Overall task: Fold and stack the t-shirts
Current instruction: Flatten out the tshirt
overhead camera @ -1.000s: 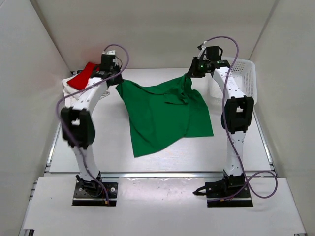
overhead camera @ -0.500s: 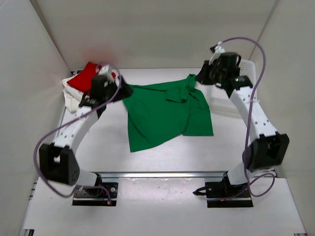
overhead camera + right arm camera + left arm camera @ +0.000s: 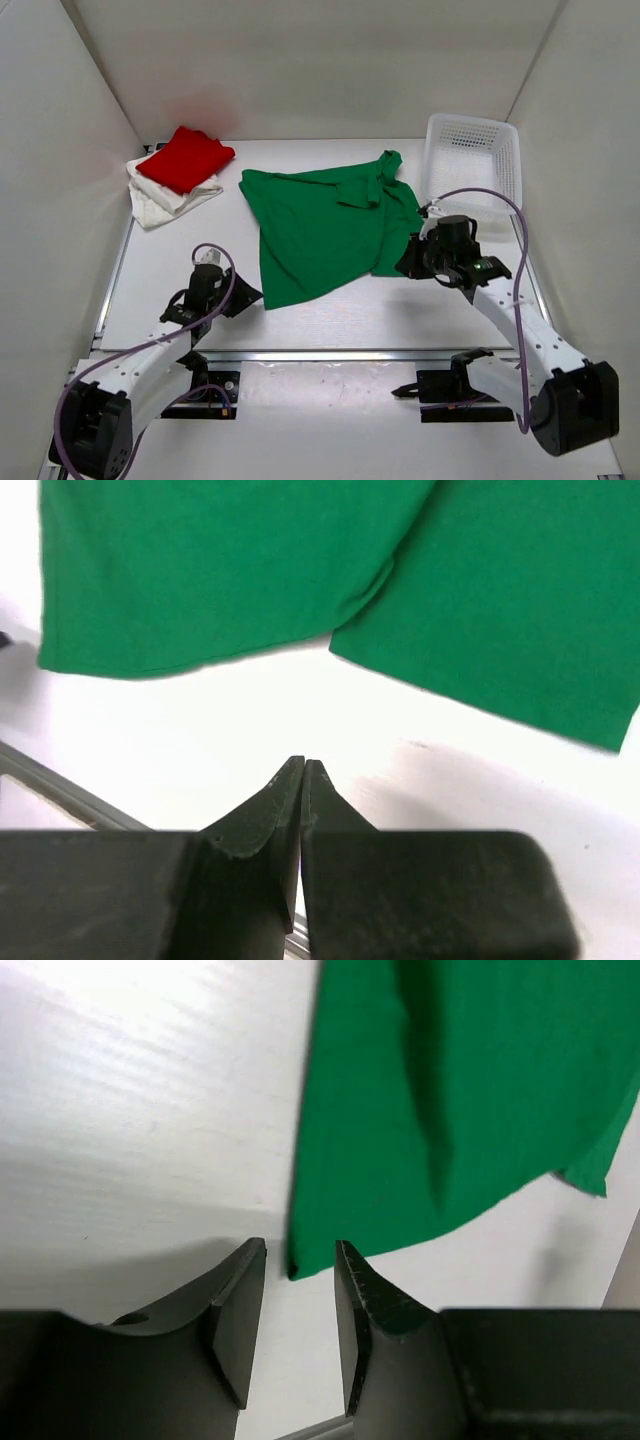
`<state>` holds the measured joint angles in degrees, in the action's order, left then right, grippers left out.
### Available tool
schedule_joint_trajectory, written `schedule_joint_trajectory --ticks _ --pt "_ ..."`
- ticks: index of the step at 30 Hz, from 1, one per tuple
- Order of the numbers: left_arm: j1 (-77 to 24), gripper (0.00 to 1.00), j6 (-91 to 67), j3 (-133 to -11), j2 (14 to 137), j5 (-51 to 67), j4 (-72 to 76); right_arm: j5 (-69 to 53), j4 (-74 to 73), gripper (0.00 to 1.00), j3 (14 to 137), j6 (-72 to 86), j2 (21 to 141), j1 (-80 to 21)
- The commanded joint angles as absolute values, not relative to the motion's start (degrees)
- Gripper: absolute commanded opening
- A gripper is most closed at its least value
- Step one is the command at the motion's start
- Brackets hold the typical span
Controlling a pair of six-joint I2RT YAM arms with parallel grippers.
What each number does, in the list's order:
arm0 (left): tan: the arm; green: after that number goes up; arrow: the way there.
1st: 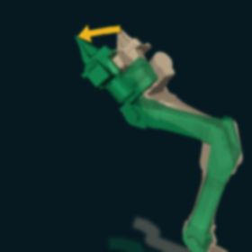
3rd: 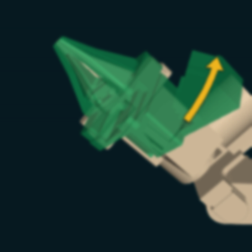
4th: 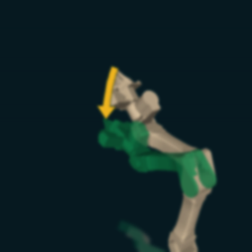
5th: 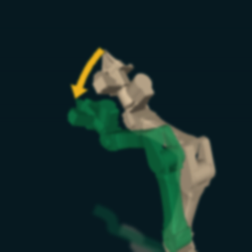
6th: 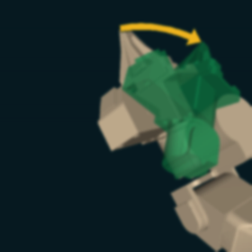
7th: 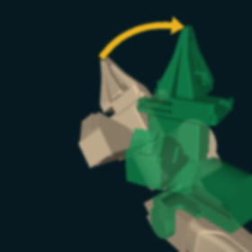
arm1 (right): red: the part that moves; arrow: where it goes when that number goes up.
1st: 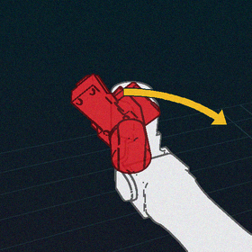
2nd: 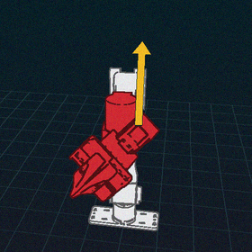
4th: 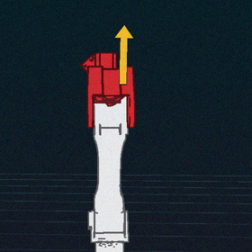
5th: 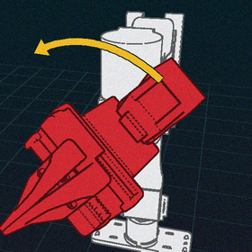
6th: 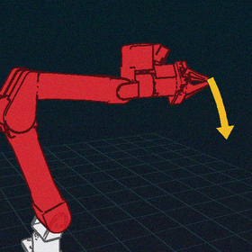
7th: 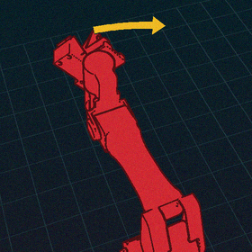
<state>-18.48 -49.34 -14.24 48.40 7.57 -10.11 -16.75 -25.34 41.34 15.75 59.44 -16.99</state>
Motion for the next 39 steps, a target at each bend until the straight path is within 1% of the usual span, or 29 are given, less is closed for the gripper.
schedule_joint_trajectory --ticks 1,3,4,6,10,13,19,21,25,26,27,28,29,32,34,35,36,37,38,39 --pt "-18.98 0.45 -55.10 -11.61 49.21 5.27 -5.81 -18.62 -20.14 0.01 38.07 17.66 55.03 -14.51" --pt "-20.21 0.45 -57.38 -9.41 49.40 4.75 -4.31 -19.08 -19.95 0.00 35.95 18.54 53.09 -13.62" --pt "-20.04 0.47 -57.74 -9.06 49.22 4.49 -3.78 -19.86 -19.78 0.01 35.69 18.63 52.82 -13.10" --pt "-19.78 0.47 -58.18 -8.53 49.39 4.14 -3.34 -19.69 -19.25 0.01 34.98 18.46 51.60 -12.57" --pt "-23.28 0.48 -59.14 -9.23 51.76 1.94 -2.82 -19.95 -19.25 0.01 34.63 18.46 52.12 -12.57" --pt "-24.52 0.47 -60.55 -8.53 53.78 1.84 -0.80 -19.95 -18.81 0.01 33.85 18.46 51.94 -12.66" --pt "-26.10 0.43 -60.91 -8.70 55.90 1.41 1.32 -21.09 -19.16 0.01 33.31 18.37 51.24 -9.14" --pt "-25.93 0.34 -60.47 -8.88 56.25 1.41 1.84 -20.22 -18.72 0.01 32.87 18.46 51.50 -8.26" --pt "-26.63 0.22 -60.73 -10.19 58.01 1.76 2.81 -18.98 -19.51 0.02 32.87 19.51 52.29 -5.90" --pt "-27.15 0.17 -60.47 -10.72 58.44 1.84 3.16 -18.20 -19.25 0.03 32.78 19.86 52.82 -4.76" --pt "-27.42 0.11 -60.12 -11.33 58.97 1.50 2.90 -16.63 -19.25 0.07 32.61 21.26 52.82 -4.14" --pt "-28.03 0.08 -59.94 -11.51 59.24 1.23 3.07 -15.65 -18.38 0.12 32.17 21.36 53.17 -3.35" --pt "-28.04 0.00 -59.51 -12.21 59.41 1.49 2.82 -14.86 -17.15 0.18 31.12 22.40 53.43 -2.21" --pt "-26.46 0.00 -57.05 -14.75 58.89 2.10 1.67 -15.37 -14.33 0.31 29.36 25.56 54.93 1.48" --pt "-24.27 0.00 -54.86 -17.21 58.01 2.90 0.09 -14.85 -12.22 0.34 28.13 27.41 56.68 2.20" --pt "-24.08 0.00 -53.45 -18.44 57.57 3.07 0.00 -14.94 -12.04 0.34 27.86 28.03 58.34 2.98" --pt "-23.12 0.00 -52.31 -20.20 57.48 3.25 -1.83 -12.85 -11.00 0.35 27.86 29.52 59.23 1.94" --pt "-22.51 0.00 -51.60 -21.00 57.13 3.86 -2.80 -9.70 -9.16 0.39 26.56 29.79 59.33 1.24" --pt "-22.15 0.00 -50.72 -22.22 56.78 3.69 -3.16 -8.62 -8.18 0.41 25.41 31.01 60.46 0.19" --pt "-21.28 0.00 -49.76 -23.11 56.60 4.21 -3.60 -7.92 -5.82 0.42 24.27 32.16 62.12 0.26"
